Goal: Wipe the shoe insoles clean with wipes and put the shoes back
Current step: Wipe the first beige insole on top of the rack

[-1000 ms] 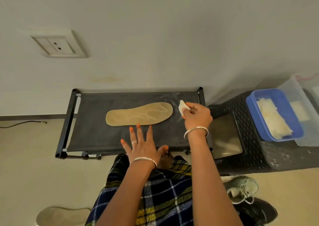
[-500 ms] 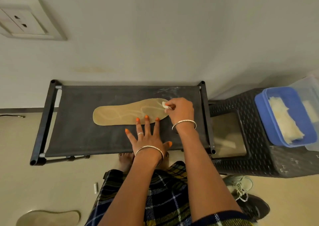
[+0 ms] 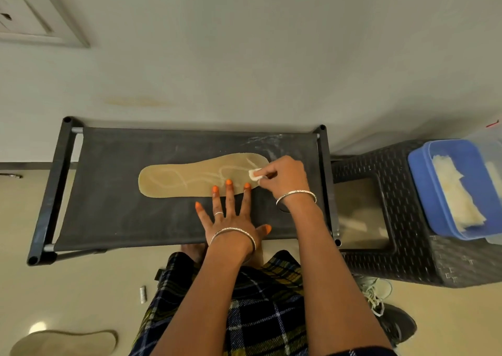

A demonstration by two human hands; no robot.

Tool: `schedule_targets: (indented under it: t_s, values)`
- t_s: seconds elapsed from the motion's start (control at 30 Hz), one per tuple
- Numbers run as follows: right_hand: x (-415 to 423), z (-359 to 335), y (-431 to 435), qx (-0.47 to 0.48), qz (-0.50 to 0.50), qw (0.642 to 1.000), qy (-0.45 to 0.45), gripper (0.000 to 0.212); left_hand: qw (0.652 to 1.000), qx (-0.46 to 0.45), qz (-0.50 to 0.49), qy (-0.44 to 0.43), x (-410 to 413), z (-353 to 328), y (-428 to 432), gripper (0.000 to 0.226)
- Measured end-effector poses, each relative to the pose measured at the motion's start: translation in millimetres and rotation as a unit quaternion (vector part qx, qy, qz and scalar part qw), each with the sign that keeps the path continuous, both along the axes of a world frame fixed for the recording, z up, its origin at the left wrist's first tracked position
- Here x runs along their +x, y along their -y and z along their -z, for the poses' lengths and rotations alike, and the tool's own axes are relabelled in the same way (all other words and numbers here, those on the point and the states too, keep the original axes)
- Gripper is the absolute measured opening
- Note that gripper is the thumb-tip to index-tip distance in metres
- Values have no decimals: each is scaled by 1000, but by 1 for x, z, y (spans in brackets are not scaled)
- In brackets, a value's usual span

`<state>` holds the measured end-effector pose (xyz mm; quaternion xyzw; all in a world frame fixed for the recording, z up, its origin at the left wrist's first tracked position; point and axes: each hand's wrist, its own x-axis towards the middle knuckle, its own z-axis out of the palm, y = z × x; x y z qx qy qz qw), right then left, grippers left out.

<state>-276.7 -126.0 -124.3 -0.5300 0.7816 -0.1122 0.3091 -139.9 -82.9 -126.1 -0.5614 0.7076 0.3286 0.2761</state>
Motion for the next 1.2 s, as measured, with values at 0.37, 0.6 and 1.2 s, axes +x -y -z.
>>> schedule_targets:
  t_s: [0.37, 0.6, 1.2]
  values:
    - [-4, 3, 2, 0, -13, 1000, 11, 14, 999, 30, 26, -6, 6, 1, 8, 97]
    - [-14, 0, 2, -68, 77, 994, -36, 14, 996, 65, 62, -11, 15, -3, 17, 91]
    - [-15, 2, 4, -47, 48, 997, -37, 14, 996, 53, 65, -2, 12, -4, 19, 76]
